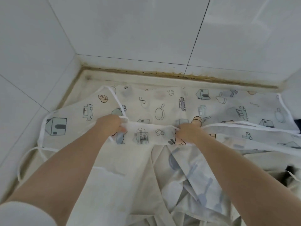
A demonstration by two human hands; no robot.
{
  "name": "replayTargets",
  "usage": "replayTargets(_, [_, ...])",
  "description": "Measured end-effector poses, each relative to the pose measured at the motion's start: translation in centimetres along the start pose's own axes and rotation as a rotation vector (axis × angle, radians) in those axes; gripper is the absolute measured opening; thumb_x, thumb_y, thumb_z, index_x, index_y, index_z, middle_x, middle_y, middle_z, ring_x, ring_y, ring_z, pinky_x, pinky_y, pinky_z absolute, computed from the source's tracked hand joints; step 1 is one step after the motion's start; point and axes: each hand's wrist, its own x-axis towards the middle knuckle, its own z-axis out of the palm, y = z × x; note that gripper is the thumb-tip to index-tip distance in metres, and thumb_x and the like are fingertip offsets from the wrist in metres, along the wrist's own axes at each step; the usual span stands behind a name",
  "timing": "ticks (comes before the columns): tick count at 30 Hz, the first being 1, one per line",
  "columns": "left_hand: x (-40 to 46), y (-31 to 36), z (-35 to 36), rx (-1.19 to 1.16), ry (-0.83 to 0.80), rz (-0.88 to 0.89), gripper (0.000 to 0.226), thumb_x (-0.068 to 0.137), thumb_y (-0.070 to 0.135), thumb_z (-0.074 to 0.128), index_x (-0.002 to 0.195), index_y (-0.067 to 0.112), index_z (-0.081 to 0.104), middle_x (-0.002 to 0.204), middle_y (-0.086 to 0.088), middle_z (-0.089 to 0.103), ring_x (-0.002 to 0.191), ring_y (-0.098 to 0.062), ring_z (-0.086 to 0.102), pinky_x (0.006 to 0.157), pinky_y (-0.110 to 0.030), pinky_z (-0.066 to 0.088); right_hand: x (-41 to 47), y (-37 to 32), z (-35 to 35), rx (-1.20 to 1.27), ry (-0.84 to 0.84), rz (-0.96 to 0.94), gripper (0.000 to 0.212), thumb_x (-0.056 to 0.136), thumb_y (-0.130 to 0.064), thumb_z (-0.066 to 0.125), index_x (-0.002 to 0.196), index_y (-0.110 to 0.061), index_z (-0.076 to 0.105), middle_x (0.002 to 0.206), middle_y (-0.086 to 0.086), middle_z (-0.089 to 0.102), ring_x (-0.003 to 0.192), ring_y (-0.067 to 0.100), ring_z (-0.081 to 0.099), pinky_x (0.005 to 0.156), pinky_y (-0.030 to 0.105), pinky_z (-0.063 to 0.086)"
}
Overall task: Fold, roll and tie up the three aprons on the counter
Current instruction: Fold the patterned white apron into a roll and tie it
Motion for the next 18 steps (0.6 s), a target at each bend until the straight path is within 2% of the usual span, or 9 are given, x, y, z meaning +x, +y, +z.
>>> replayTargets(2, [0.6,0.8,-0.4,-0.105,0.068,-0.142,0.034,0.092,0.033,0.048,0.125,0.029,0.054,0.104,-0.004,0.061,0.101,-0.022,0.059,0.084,-0.031,0.045,0.4,0.3,0.0,0.116,-0.003,0.035,0.023,0.086,-0.025,0.049,0.102,-0.011,0.060,0.106,0.010,0.062,0.103,0.032,0.058,0.087,0.038,0.046])
replayTargets(4, [0.7,2.3,-0.5,-0.111,0.218,-0.243,0.027,0.087,0.016,0.047,0.110,0.015,0.062,0.095,-0.004,0.063,0.092,-0.023,0.061,0.078,-0.030,0.044,0.6,0.3,0.1,0.168,0.027,0.045,0.020,0.084,-0.025,0.051,0.097,-0.011,0.060,0.094,0.009,0.060,0.097,0.032,0.059,0.078,0.036,0.048])
replayTargets(5, [0.4,3.6,-0.3,0.028,0.290,-0.205,0.024,0.085,0.010,0.049,0.105,0.012,0.062,0.095,-0.004,0.063,0.091,-0.023,0.061,0.075,-0.029,0.043,0.7,0.4,0.3,0.172,0.055,0.056,0.015,0.084,-0.022,0.050,0.092,-0.011,0.057,0.087,0.008,0.058,0.092,0.031,0.058,0.075,0.034,0.048])
replayTargets(7, [-0.1,6.8,0.5,0.295,0.579,-0.004,0.026,0.067,0.006,0.065,0.092,0.012,0.062,0.089,-0.004,0.061,0.084,-0.023,0.060,0.070,-0.029,0.043,0.6,0.2,0.5,0.162,0.098,0.075,0.011,0.084,-0.019,0.047,0.090,-0.012,0.054,0.087,0.006,0.058,0.088,0.027,0.055,0.074,0.032,0.048])
replayTargets(9, [-0.9,10.3,1.0,0.318,0.728,0.243,0.037,0.046,0.010,0.074,0.081,0.014,0.062,0.078,-0.003,0.059,0.072,-0.022,0.059,0.060,-0.027,0.042,0.5,0.1,0.5,0.138,0.122,0.072,0.016,0.085,-0.020,0.047,0.097,-0.014,0.055,0.096,0.006,0.059,0.090,0.025,0.053,0.074,0.031,0.045])
replayTargets(11, [-0.4,13.7,2.4,0.075,0.521,0.492,0.029,0.076,0.015,0.066,0.102,0.010,0.055,0.096,-0.010,0.060,0.087,-0.027,0.059,0.065,-0.032,0.039,0.6,0.5,0.6,0.101,0.127,0.051,0.021,0.087,-0.023,0.047,0.103,-0.014,0.057,0.103,0.007,0.059,0.097,0.027,0.055,0.072,0.031,0.043])
replayTargets(13, [0.5,16.6,4.1,-0.159,0.192,0.458,0.029,0.096,0.027,0.045,0.118,0.008,0.046,0.117,-0.012,0.057,0.105,-0.030,0.056,0.078,-0.034,0.039,0.6,1.4,0.5,0.083,0.119,-0.001,0.019,0.087,-0.023,0.048,0.101,-0.016,0.059,0.102,0.009,0.054,0.098,0.028,0.055,0.072,0.031,0.044])
replayTargets(15, [1.4,16.9,4.9,-0.153,0.171,0.385,0.035,0.097,0.034,0.040,0.118,0.007,0.046,0.121,-0.012,0.057,0.108,-0.030,0.055,0.086,-0.037,0.042,0.2,2.0,0.2,0.057,0.131,-0.058,0.019,0.088,-0.023,0.049,0.101,-0.018,0.061,0.103,0.008,0.044,0.090,0.028,0.052,0.074,0.031,0.044])
replayTargets(18, [2.2,17.0,5.3,-0.105,0.193,0.326,0.030,0.096,0.031,0.038,0.112,0.008,0.049,0.116,-0.012,0.059,0.104,-0.029,0.056,0.082,-0.035,0.042,-1.2,4.9,-1.4,-0.113,0.207,-0.096,0.022,0.087,-0.022,0.050,0.105,-0.015,0.059,0.107,0.006,0.052,0.091,0.026,0.055,0.074,0.030,0.045])
